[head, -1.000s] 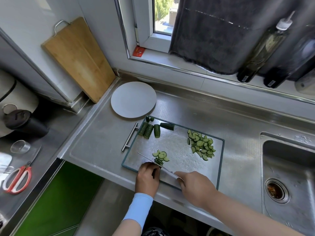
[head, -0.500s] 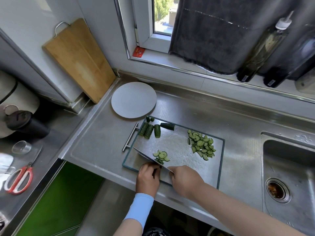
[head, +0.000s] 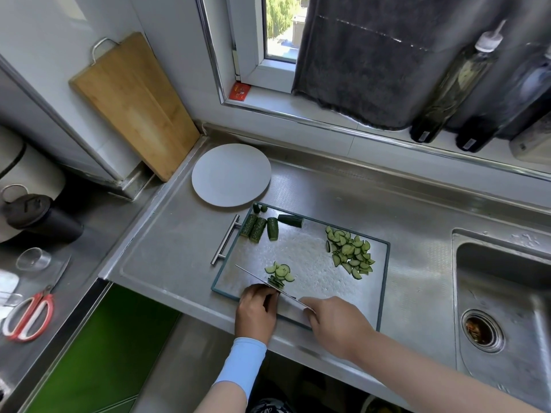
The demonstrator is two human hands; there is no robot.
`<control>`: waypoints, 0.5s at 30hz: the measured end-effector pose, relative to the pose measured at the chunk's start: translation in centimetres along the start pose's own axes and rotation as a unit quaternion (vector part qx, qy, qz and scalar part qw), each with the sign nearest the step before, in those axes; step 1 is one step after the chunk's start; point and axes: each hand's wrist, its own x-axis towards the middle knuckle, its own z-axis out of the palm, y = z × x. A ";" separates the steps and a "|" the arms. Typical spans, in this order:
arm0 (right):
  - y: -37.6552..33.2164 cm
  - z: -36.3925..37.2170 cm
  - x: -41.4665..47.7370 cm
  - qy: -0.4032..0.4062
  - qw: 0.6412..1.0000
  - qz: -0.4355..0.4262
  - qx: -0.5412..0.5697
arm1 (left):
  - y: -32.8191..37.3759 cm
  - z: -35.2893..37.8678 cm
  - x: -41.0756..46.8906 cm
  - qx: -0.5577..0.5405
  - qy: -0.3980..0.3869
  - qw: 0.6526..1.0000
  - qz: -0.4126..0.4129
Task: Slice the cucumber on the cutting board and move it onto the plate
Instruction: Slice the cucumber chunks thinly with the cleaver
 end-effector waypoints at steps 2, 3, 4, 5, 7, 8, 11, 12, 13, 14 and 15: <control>0.4 -0.2 -0.5 -0.002 1.000 0.001 -0.001 | -0.1 0.0 0.0 -0.004 -0.003 1.000 -0.003; 0.6 -0.2 -0.7 -0.003 1.000 0.001 0.000 | -0.2 0.0 0.0 -0.007 -0.003 1.000 -0.002; 0.7 -0.2 -0.7 -0.004 1.000 0.002 0.002 | -0.1 0.0 0.0 -0.010 -0.003 1.000 -0.002; 0.8 -0.2 -0.8 -0.005 1.000 0.003 0.005 | -0.1 -0.1 0.0 -0.012 -0.002 1.000 -0.001; 0.7 -0.1 -0.7 -0.011 1.000 0.008 0.005 | -0.1 -0.1 0.0 -0.016 -0.001 1.000 -0.003; 0.6 -0.1 -0.5 -0.014 1.000 0.011 0.006 | 0.0 0.0 0.0 -0.018 -0.001 1.000 -0.005; 0.1 0.0 -0.1 -0.024 0.999 0.023 0.018 | -0.1 0.0 -0.1 -0.018 -0.002 1.000 -0.008; -0.1 0.0 0.1 -0.027 0.999 0.028 0.019 | -0.2 0.0 -0.1 -0.017 -0.002 1.000 -0.008; -0.3 0.2 0.4 -0.029 0.999 0.033 0.018 | -0.2 0.0 -0.1 -0.017 -0.004 1.000 -0.008; -0.5 0.3 0.7 -0.029 0.999 0.040 0.019 | -0.1 0.0 -0.1 -0.016 -0.005 1.000 -0.008; -0.7 0.5 1.1 -0.029 0.998 0.047 0.021 | -0.1 0.0 -0.1 -0.015 -0.006 1.000 -0.010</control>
